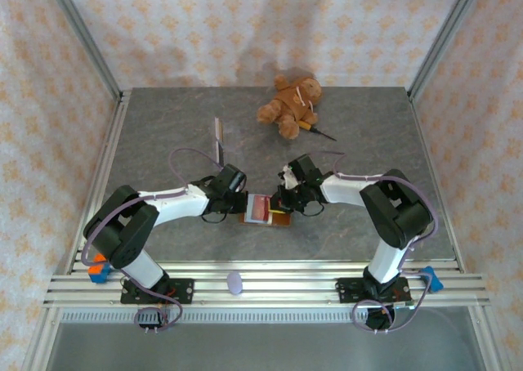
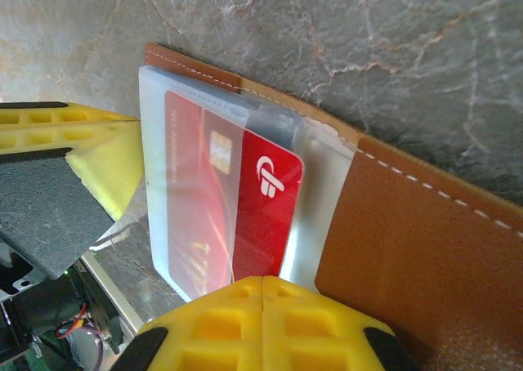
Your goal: Put the credit cards into the card holder
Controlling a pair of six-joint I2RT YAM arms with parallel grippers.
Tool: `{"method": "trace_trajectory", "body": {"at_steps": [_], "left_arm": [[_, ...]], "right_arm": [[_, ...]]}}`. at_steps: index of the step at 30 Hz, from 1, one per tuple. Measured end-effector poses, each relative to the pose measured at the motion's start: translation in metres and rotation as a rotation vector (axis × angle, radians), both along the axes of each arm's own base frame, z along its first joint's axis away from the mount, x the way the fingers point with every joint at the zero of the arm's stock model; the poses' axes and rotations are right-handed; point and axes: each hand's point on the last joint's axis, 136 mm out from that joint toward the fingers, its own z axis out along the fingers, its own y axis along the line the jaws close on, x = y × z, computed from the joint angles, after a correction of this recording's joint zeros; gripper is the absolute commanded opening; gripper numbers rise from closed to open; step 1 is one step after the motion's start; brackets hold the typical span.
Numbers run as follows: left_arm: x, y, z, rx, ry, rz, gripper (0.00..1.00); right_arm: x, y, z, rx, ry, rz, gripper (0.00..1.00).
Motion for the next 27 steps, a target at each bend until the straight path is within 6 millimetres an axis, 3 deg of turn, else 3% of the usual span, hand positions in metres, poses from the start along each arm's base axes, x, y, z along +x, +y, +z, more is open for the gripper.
{"method": "trace_trajectory", "body": {"at_steps": [2, 4, 7, 14, 19, 27], "left_arm": [[0.0, 0.0, 0.0, 0.003, -0.002, 0.002, 0.07], [0.001, 0.0, 0.0, 0.004, -0.002, 0.002, 0.07], [0.001, 0.0, 0.0, 0.005, -0.001, 0.002, 0.07], [0.001, 0.0, 0.0, 0.005, -0.001, 0.002, 0.07], [0.001, 0.0, 0.0, 0.004, -0.001, 0.002, 0.07], [0.001, 0.0, 0.0, 0.005, -0.001, 0.002, 0.07]], "right_arm": [[0.0, 0.0, 0.0, 0.002, -0.001, 0.0, 0.03], [0.001, 0.001, 0.0, 0.005, 0.004, -0.003, 0.24], [0.002, 0.003, 0.001, 0.012, 0.0, -0.007, 0.34], [0.005, 0.007, 0.005, 0.029, -0.015, -0.016, 0.23], [0.008, 0.009, 0.008, 0.042, -0.019, -0.027, 0.08], [0.003, 0.015, 0.0, 0.033, -0.005, -0.013, 0.04]]}}
